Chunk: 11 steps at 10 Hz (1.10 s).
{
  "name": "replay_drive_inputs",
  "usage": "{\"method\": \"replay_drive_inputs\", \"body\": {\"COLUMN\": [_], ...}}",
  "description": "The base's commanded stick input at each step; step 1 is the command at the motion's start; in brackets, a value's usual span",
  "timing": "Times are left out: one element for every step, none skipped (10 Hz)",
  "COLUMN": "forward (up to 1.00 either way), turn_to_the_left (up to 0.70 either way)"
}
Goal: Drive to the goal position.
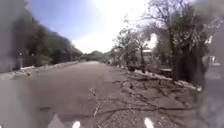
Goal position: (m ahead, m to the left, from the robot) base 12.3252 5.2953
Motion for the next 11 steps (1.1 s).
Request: {"method": "replay_drive_inputs", "body": {"forward": [0.5, 0.5, 0.5, 0.5, 0.5, 0.5, 0.5, 0.5, 0.5, 0.5, 0.5], "turn_to_the_left": [0.0, 0.0, 0.0, 0.0, 0.0, 0.0, 0.0, 0.0, 0.0, 0.0, 0.0]}}
